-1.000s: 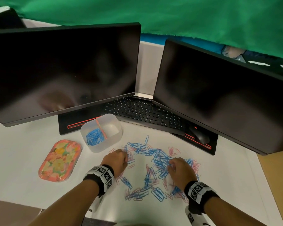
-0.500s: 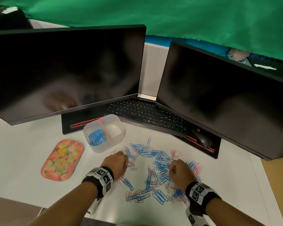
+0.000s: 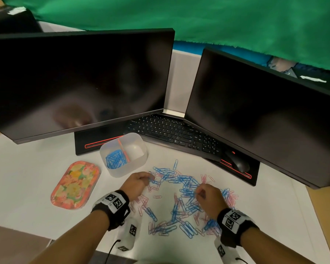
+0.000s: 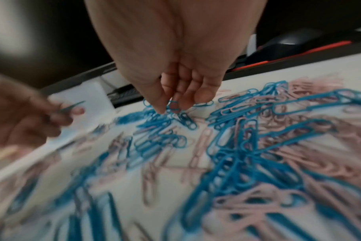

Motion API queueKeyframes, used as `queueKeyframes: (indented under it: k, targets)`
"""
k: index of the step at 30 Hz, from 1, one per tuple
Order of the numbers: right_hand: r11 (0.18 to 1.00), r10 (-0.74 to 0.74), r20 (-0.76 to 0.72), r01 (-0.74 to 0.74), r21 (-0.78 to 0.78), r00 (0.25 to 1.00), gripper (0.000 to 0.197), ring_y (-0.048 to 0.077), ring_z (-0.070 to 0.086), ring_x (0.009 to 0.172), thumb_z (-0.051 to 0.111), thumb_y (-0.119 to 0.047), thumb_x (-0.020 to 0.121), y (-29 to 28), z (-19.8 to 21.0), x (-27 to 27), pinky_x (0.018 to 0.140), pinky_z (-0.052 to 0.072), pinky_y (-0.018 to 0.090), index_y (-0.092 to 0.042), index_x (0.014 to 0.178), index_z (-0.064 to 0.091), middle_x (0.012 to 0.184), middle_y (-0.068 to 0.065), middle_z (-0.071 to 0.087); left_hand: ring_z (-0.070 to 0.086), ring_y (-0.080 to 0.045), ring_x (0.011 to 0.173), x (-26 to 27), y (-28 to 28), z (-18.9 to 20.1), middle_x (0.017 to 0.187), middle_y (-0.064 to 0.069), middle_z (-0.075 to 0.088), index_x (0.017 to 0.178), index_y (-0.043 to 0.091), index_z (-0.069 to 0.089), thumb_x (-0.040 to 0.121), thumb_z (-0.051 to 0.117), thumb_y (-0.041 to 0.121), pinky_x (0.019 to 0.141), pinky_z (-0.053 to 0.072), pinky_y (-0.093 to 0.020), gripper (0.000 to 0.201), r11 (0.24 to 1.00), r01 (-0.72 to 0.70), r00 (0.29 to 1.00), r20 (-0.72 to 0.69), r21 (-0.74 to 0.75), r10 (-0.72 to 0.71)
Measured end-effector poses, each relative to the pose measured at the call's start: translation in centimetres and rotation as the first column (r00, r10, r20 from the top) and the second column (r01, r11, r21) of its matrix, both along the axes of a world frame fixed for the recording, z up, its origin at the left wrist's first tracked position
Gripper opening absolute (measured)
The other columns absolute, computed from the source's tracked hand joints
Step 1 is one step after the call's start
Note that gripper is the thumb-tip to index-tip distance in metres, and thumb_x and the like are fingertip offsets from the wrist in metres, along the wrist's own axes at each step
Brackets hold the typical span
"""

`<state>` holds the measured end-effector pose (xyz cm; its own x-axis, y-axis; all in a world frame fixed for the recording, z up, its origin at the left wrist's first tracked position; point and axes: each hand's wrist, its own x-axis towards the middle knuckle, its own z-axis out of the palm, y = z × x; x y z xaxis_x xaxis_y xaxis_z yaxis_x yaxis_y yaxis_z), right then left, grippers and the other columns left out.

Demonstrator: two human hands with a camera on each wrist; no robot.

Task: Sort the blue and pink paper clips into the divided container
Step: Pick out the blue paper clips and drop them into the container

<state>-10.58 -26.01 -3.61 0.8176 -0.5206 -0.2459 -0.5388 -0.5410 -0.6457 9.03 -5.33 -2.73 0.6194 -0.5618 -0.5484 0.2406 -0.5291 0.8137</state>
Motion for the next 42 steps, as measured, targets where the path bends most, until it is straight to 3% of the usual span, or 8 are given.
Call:
queueKeyframes:
  k: [3, 6, 12, 14, 18, 20, 27, 42]
  targets:
    - [0.944, -0.184, 0.050, 0.162, 0.287, 0.982, 0.009, 0.012, 0.054, 0.060, 0.065, -0.003, 0.083, 0.0, 1.1, 0.1, 0.060, 0.045, 0.019, -0.012, 0.083, 0.062, 0.066, -0.002, 0.062, 0.027, -0.012, 0.044, 0.1, 0.0, 1.1, 0.062, -0.004, 0.039, 0.074, 0.006, 0.059, 0.083, 0.035, -0.004, 0.047, 0.019, -0.019, 0.029, 0.969, -0.210, 0.945, -0.280, -0.127, 0.168]
    - [0.713, -0.372, 0.059, 0.245, 0.657, 0.926, 0.017, 0.021, 0.053, 0.064, 0.059, 0.005, 0.084, -0.2, 2.1, 0.2, 0.062, 0.046, 0.032, -0.004, 0.098, 0.057, 0.068, 0.009, 0.061, 0.033, -0.016, 0.049, -0.2, 0.0, 1.5, 0.065, -0.008, 0.042, 0.067, 0.008, 0.049, 0.078, 0.031, 0.002, 0.049, 0.024, -0.022, 0.022, 0.929, -0.314, 0.880, -0.427, -0.195, 0.207]
    - [0.328, -0.548, -0.024, 0.242, 0.913, 0.836, 0.018, 0.023, 0.050, 0.063, 0.034, 0.004, 0.082, 0.2, 3.6, 1.1, 0.060, 0.044, 0.034, -0.008, 0.079, 0.048, 0.068, 0.009, 0.053, 0.033, -0.016, 0.047, -0.3, -0.5, 0.7, 0.056, -0.002, 0.041, 0.062, 0.015, 0.045, 0.091, 0.037, 0.026, 0.048, 0.022, -0.023, 0.032, 0.943, -0.311, 0.869, -0.440, -0.123, 0.229]
    - [0.376, -0.530, -0.046, 0.283, 0.882, 0.847, 0.015, 0.019, 0.044, 0.056, 0.038, 0.001, 0.082, 0.2, 3.4, 1.4, 0.052, 0.038, 0.030, -0.009, 0.074, 0.047, 0.065, 0.008, 0.047, 0.031, -0.016, 0.044, -0.3, -0.7, 0.2, 0.055, -0.005, 0.040, 0.061, 0.015, 0.044, 0.091, 0.040, 0.024, 0.047, 0.021, -0.023, 0.031, 0.977, -0.207, 0.946, -0.264, -0.051, 0.187]
    - [0.880, -0.219, -0.026, 0.209, 0.427, 0.975, 0.011, 0.010, 0.050, 0.058, 0.054, -0.002, 0.085, 0.5, 2.4, 1.2, 0.055, 0.036, 0.019, -0.011, 0.079, 0.058, 0.071, 0.000, 0.057, 0.039, -0.019, 0.045, -0.5, -0.9, 0.1, 0.054, -0.002, 0.045, 0.061, 0.015, 0.052, 0.087, 0.041, 0.016, 0.042, 0.035, -0.021, 0.028, 0.993, -0.025, 0.999, 0.040, 0.119, 0.020]
    - [0.991, -0.005, -0.042, 0.010, 0.133, 0.999, 0.016, 0.006, 0.057, 0.076, 0.055, -0.002, 0.084, 0.9, 1.9, 0.8, 0.065, 0.042, 0.015, -0.015, 0.085, 0.063, 0.085, -0.004, 0.063, 0.044, -0.019, 0.047, -0.7, -0.8, 0.3, 0.058, 0.000, 0.048, 0.065, 0.016, 0.057, 0.089, 0.042, 0.016, 0.038, 0.038, -0.021, 0.028, 0.987, -0.009, 0.996, 0.087, 0.158, -0.005]
    - [0.884, 0.411, -0.201, -0.443, -0.150, 0.889, 0.019, 0.017, 0.059, 0.086, 0.047, -0.012, 0.090, 1.5, 0.6, 0.3, 0.080, 0.050, 0.029, -0.015, 0.100, 0.063, 0.104, -0.002, 0.051, 0.058, -0.013, 0.073, -2.7, -0.6, 0.1, 0.076, 0.007, 0.063, 0.072, 0.026, 0.063, 0.085, 0.061, 0.030, 0.063, 0.041, -0.020, 0.013, 0.913, 0.307, 0.866, 0.317, 0.269, -0.385]
    - [0.924, 0.346, -0.113, -0.359, -0.132, 0.931, 0.006, 0.015, 0.055, 0.082, 0.050, -0.015, 0.090, 1.4, 2.2, 1.6, 0.075, 0.050, 0.033, -0.018, 0.087, 0.055, 0.091, -0.004, 0.055, 0.056, -0.025, 0.103, -3.6, 0.9, 1.0, 0.115, 0.000, 0.054, 0.101, 0.026, 0.062, 0.086, 0.061, 0.032, 0.082, 0.040, -0.030, 0.017, 0.390, 0.686, 0.243, 0.312, 0.614, -0.918]
